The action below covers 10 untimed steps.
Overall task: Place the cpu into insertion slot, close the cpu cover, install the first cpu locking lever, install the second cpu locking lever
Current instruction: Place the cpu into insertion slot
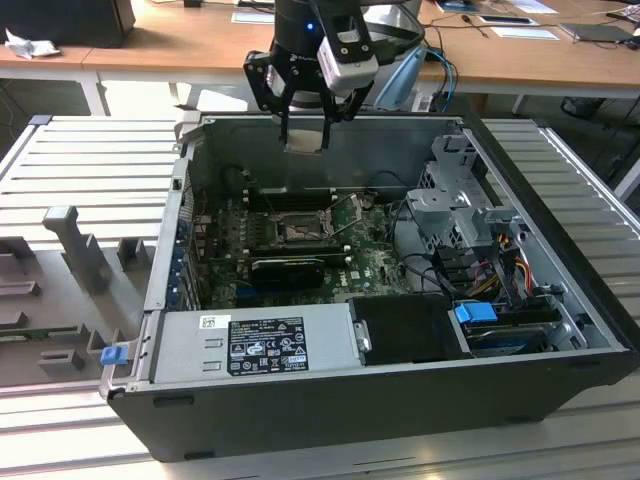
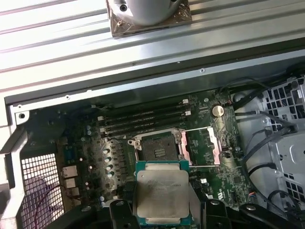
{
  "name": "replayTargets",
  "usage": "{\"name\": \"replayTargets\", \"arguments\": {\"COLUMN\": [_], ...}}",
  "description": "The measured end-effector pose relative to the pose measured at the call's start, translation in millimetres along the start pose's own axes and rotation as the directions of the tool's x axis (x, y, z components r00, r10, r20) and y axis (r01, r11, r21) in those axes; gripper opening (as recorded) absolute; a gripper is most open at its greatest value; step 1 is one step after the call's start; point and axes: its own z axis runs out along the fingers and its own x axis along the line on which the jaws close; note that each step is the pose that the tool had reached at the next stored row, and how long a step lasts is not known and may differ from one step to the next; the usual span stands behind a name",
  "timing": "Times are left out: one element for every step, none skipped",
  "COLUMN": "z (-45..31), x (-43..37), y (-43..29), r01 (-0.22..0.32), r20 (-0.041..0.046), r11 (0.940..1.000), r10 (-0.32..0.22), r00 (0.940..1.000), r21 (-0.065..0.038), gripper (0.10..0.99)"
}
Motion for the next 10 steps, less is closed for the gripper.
{"name": "replayTargets", "arguments": {"z": [0.0,0.0,0.0,0.2,0.5,0.8,1.1,1.5,2.0,2.4], "x": [0.0,0.0,0.0,0.0,0.0,0.0,0.0,-0.1,-0.1,-0.1], "y": [0.0,0.0,0.0,0.0,-0.1,-0.1,-0.1,-0.1,-0.2,-0.2], "r01": [-0.005,-0.012,-0.019,-0.024,-0.025,-0.025,-0.025,-0.025,-0.025,-0.025], "r20": [0.0005,0.0010,0.0017,0.0021,0.0022,0.0023,0.0023,0.0023,0.0022,0.0022], "r11": [1.0000,0.9999,0.9998,0.9997,0.9997,0.9997,0.9997,0.9997,0.9997,0.9997], "r10": [0.005,0.012,0.019,0.024,0.025,0.025,0.025,0.025,0.025,0.025], "r00": [1.0000,0.9999,0.9998,0.9997,0.9997,0.9997,0.9997,0.9997,0.9997,0.9997], "r21": [0.000,0.000,0.000,0.000,-0.001,-0.001,-0.001,-0.001,-0.001,-0.001], "gripper": [0.525,0.525,0.525,0.525,0.525,0.525,0.525,0.525,0.525,0.525]}}
